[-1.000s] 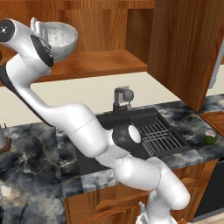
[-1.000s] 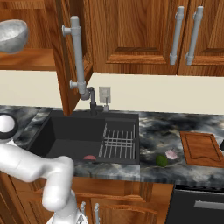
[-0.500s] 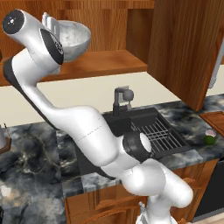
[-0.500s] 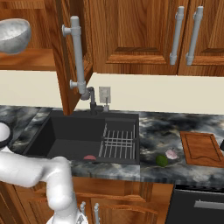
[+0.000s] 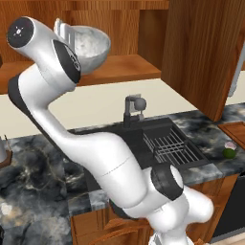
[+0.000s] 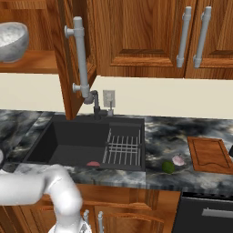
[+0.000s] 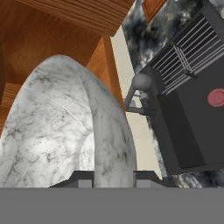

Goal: Open the cabinet. Place the bowl and condiment on the counter. Then place the lime and garlic on the cutting board.

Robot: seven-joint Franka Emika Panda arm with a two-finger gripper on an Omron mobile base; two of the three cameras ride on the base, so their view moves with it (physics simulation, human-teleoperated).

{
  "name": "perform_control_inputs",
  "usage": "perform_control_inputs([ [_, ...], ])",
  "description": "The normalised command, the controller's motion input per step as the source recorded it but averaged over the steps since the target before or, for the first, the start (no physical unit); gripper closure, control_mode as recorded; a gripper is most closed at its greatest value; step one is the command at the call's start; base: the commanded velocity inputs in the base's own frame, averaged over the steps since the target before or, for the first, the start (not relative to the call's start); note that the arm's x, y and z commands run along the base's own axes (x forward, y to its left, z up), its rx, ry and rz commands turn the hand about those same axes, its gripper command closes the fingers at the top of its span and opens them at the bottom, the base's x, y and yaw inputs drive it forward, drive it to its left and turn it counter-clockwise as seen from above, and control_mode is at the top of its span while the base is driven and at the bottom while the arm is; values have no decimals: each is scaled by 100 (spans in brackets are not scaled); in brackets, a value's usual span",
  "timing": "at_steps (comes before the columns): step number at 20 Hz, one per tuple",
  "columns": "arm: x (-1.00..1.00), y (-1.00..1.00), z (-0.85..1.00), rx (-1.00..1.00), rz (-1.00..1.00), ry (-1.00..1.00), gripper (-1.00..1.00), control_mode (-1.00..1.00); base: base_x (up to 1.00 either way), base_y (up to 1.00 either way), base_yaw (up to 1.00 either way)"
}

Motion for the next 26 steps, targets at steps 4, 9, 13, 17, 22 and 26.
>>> perform_control_inputs([
  [4, -57, -15, -23, 2, -2, -3, 100, -100, 0, 0, 0],
  [9, -51, -13, -28, 2, -2, 0, 100, -100, 0, 0, 0],
  [13, -29, -13, -36, 0, 0, 0, 100, -100, 0, 0, 0],
  [17, -28, -17, -35, 0, 0, -1, 100, -100, 0, 0, 0],
  [22, -24, -16, -31, 0, 0, 0, 100, -100, 0, 0, 0],
  [26, -8, -13, -26, 0, 0, 0, 100, -100, 0, 0, 0],
])
